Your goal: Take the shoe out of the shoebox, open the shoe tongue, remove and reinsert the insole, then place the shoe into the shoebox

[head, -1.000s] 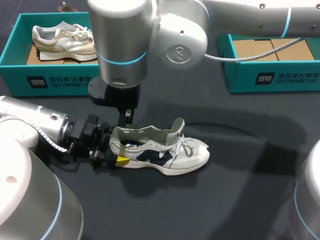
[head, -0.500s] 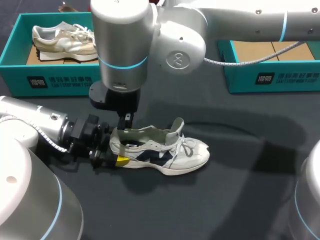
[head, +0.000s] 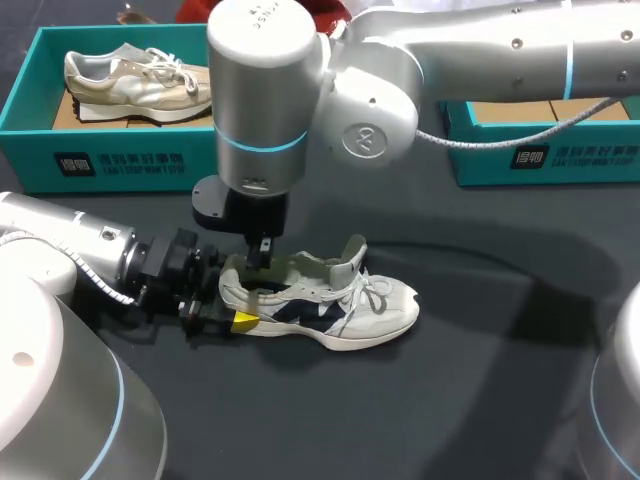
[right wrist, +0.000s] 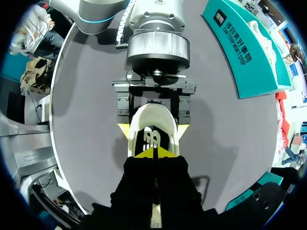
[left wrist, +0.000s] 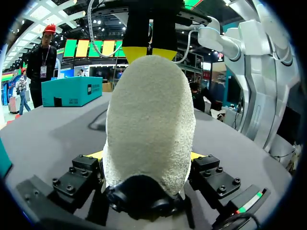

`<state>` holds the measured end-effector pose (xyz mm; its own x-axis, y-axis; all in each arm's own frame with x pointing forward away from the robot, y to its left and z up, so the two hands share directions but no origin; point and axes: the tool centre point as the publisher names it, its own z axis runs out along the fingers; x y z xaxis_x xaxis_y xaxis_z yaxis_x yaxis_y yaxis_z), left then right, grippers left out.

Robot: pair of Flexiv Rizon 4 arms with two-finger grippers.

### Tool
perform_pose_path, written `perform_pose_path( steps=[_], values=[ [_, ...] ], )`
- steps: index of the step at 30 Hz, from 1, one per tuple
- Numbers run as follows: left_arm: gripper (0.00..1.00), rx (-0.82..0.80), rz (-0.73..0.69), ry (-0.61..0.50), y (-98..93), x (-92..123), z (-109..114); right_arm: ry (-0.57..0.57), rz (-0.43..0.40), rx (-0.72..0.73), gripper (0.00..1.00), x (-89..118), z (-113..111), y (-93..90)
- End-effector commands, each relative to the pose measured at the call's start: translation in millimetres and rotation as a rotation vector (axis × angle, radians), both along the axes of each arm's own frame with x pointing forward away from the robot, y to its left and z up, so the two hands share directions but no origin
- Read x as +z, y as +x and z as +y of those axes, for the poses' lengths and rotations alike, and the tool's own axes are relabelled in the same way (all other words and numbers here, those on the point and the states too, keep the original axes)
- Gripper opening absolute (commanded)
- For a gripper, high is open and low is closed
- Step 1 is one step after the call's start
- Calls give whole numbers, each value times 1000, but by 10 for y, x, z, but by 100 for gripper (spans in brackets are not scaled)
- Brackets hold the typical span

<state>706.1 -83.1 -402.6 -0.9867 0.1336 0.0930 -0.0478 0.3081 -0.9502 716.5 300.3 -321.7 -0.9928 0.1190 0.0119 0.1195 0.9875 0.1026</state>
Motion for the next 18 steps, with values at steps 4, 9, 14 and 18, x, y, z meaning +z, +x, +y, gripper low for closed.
perform_pose_path(
  steps=[4, 9, 14, 18],
  values=[
    [0, 0, 1, 0, -6, -28, -1, 20, 14, 9, 0, -185, -18, -15],
    [0, 0, 1, 0, -6, -28, -1, 26, 12, 21, 0, -289, -14, -31],
    [0, 0, 1, 0, -6, -28, -1, 15, 13, 29, 0, -374, -6, -28],
    [0, 0, 1, 0, -6, -28, -1, 12, 0, 45, 0, -451, -7, -19]
  ],
)
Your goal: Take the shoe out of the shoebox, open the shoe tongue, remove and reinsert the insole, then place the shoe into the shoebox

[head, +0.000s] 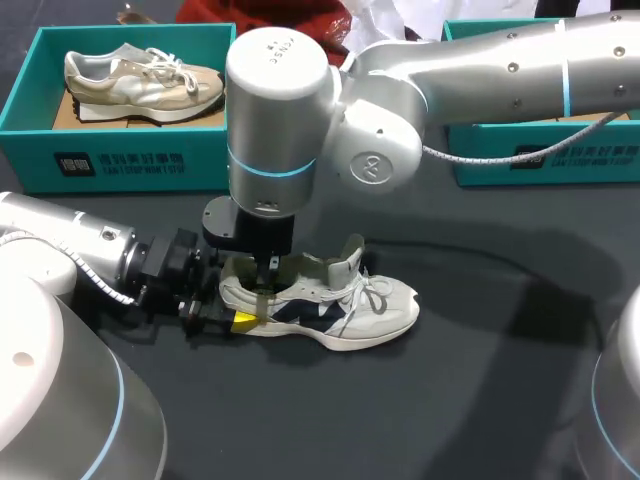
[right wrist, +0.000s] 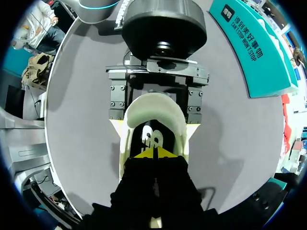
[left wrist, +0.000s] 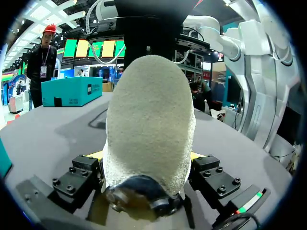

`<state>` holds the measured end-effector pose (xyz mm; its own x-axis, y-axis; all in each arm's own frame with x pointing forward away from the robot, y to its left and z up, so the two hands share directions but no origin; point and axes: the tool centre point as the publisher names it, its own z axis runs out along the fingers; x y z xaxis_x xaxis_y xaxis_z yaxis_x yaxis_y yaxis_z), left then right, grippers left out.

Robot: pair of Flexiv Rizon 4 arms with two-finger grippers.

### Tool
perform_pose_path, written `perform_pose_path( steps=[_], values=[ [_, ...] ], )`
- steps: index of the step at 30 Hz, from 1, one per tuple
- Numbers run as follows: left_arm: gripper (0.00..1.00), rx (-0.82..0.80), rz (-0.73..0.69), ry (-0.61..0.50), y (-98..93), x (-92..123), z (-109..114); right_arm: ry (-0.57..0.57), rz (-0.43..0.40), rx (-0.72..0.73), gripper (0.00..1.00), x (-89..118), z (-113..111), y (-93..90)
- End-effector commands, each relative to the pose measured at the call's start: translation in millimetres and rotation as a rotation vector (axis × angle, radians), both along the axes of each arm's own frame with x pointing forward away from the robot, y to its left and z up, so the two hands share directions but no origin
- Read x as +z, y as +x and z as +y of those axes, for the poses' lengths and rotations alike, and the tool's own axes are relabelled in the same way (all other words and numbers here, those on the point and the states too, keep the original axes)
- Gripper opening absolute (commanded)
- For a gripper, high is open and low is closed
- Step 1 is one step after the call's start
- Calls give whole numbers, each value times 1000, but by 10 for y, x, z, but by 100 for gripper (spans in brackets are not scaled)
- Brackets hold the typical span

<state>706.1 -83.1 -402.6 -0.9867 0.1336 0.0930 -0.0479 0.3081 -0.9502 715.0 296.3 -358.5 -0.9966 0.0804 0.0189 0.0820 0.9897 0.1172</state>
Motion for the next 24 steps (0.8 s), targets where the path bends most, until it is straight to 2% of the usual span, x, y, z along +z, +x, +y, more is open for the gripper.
perform_pose_path(
  steps=[1, 13, 19, 24],
  values=[
    [0, 0, 1, 0, -6, -28, -1, -4, -8, 9, 0, -100, 32, -1],
    [0, 0, 1, 0, -6, -28, -1, -48, -40, 21, 0, -241, -13, 11],
    [0, 0, 1, 0, -6, -28, -1, -67, -51, -23, 0, -269, -110, -11],
    [0, 0, 1, 0, -6, -28, -1, -70, -62, -80, 0, -277, -276, -35]
  ],
)
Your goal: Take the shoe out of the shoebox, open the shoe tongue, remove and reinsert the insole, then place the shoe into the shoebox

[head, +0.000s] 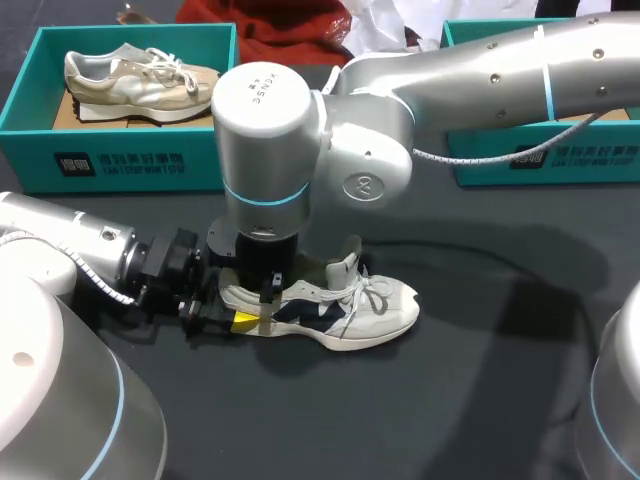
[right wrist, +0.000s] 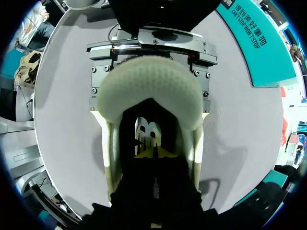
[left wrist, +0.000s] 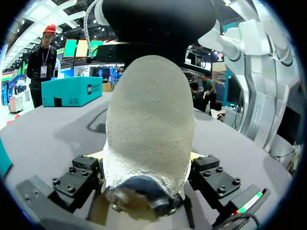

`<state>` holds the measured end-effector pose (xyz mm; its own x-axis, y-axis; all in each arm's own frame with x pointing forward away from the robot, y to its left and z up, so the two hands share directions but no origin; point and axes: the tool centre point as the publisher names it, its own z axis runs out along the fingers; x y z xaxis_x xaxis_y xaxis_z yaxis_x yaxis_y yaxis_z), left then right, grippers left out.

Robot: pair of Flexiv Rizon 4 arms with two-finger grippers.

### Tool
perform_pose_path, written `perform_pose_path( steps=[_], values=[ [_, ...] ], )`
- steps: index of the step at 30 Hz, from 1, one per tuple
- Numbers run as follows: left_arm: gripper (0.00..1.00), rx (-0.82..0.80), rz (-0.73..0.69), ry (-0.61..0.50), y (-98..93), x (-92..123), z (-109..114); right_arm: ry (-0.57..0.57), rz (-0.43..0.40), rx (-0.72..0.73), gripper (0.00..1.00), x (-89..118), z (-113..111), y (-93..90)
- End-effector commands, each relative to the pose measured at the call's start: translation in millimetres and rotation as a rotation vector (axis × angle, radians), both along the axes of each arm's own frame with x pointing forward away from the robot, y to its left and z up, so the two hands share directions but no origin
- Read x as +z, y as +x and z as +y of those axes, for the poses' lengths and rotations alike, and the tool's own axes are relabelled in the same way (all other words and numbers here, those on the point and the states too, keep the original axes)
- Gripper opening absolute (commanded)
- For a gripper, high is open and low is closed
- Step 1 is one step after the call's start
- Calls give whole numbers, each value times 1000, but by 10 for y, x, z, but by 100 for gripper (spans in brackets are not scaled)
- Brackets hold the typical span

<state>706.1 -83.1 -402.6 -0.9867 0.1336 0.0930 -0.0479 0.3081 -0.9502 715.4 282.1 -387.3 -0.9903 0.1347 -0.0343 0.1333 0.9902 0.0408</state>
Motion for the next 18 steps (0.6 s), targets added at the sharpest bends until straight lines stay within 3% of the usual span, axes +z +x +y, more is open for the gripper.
perform_pose_path(
  steps=[1, 18],
  values=[
    [0, 0, 1, 0, -7, -28, -1, 12, -22, -29, 0, 13, -152, -43],
    [0, 0, 1, 0, -7, -28, -1, 7, -37, -94, 0, 14, -399, -26]
  ],
)
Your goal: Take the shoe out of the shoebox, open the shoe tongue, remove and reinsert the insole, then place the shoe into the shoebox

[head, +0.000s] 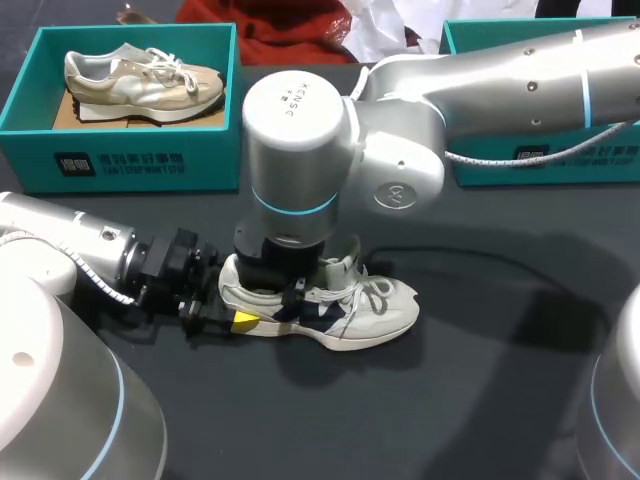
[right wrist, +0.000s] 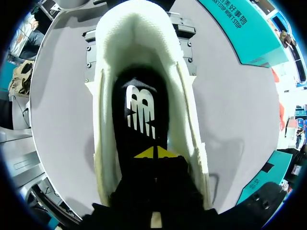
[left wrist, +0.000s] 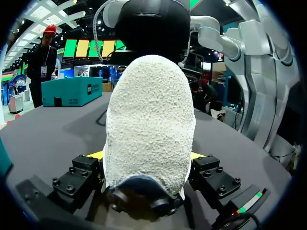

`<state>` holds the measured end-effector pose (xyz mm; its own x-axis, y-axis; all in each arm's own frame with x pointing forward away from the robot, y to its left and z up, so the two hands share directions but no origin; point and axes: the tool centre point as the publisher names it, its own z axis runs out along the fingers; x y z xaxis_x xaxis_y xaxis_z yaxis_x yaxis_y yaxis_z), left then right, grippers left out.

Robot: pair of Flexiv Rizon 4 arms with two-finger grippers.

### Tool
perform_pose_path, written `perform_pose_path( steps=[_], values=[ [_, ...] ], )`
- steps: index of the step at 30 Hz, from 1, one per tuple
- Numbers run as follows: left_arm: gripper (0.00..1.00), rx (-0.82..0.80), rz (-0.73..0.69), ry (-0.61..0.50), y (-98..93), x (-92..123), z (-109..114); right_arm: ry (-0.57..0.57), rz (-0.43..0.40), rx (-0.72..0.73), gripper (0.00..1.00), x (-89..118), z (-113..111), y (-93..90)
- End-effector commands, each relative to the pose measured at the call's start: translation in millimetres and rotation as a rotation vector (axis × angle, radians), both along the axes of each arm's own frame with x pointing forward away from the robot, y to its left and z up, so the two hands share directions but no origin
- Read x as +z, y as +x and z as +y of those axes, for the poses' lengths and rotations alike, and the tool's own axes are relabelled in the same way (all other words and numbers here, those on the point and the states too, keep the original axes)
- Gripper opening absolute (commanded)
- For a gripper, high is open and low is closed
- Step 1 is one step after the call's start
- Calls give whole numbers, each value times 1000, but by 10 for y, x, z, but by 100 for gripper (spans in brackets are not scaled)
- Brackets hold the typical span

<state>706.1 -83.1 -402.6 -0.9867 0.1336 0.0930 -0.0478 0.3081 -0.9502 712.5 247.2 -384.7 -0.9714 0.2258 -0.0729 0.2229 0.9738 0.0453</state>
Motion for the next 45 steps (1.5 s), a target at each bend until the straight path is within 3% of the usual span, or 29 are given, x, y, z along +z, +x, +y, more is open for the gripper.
perform_pose_path(
  steps=[1, 7, 13, 22, 29, 34, 38, 42, 43, 45],
  values=[
    [0, 0, 1, 0, -6, -28, -1, 9, 3, -2, 2, -17, -56, 6],
    [0, 0, 1, 0, -6, -28, -1, 9, 15, -10, 26, -59, -78, 12],
    [0, 0, 1, 0, -6, -28, -1, 5, 13, -13, 37, -81, -91, -4],
    [0, 0, 1, 0, -6, -28, -1, -6, 27, -9, 44, -140, -91, -22],
    [0, 0, 1, 0, -6, -28, -1, -16, 112, 14, 46, -296, -40, -10],
    [0, 0, 1, 0, -6, -28, -1, -14, 162, 25, 44, -398, 18, -57],
    [0, 0, 1, 0, -6, -28, -1, -11, 189, 27, 36, -451, 58, -128],
    [0, 0, 1, 0, -6, -28, -1, -12, 207, 23, 14, -472, 83, -206],
    [0, 0, 1, 0, -6, -28, -1, -11, 211, 22, 1, -476, 88, -229],
    [0, 0, 1, 0, -6, -28, -1, -12, 219, 20, 0, -483, 96, -266]
  ],
)
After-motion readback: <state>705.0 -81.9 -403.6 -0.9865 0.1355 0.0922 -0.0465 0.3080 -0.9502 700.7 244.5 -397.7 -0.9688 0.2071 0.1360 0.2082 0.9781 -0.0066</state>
